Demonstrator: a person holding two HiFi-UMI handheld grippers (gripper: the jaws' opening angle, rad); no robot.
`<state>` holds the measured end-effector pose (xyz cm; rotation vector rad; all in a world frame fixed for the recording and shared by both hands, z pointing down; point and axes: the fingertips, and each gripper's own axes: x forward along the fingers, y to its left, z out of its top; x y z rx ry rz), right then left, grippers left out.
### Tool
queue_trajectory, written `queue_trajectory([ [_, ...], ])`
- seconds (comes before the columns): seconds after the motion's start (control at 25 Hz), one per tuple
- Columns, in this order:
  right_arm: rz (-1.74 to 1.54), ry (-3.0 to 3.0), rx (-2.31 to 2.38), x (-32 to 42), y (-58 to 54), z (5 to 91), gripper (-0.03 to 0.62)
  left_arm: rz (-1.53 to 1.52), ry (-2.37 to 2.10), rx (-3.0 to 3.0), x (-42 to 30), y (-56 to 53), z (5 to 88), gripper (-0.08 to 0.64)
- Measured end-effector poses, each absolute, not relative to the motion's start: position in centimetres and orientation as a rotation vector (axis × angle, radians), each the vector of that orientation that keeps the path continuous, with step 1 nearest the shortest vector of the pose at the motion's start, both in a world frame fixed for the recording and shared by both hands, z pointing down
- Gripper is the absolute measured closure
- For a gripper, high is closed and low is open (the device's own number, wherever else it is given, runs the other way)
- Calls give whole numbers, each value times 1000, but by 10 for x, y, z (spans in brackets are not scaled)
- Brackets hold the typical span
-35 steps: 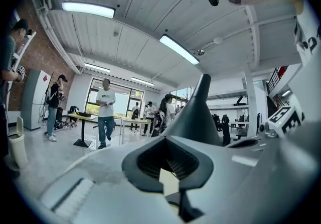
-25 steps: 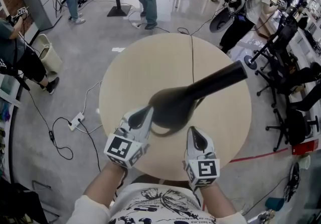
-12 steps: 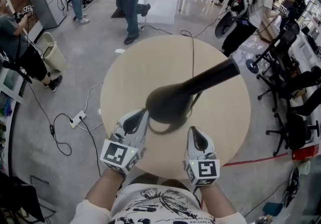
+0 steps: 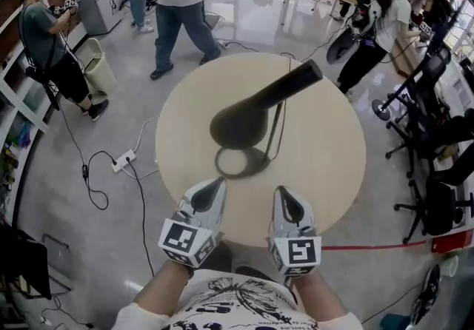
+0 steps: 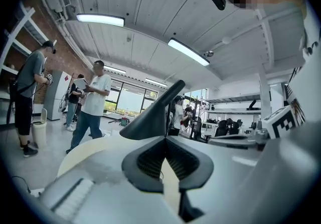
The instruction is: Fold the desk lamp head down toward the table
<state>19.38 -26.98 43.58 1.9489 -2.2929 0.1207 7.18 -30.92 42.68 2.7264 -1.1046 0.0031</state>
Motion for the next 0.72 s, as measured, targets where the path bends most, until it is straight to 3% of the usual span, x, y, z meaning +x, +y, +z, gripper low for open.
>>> queue_trajectory([
  [0.72, 69, -2369, 1839, 192, -143, 439, 583, -46, -1180, 2702, 82, -160, 422, 557],
])
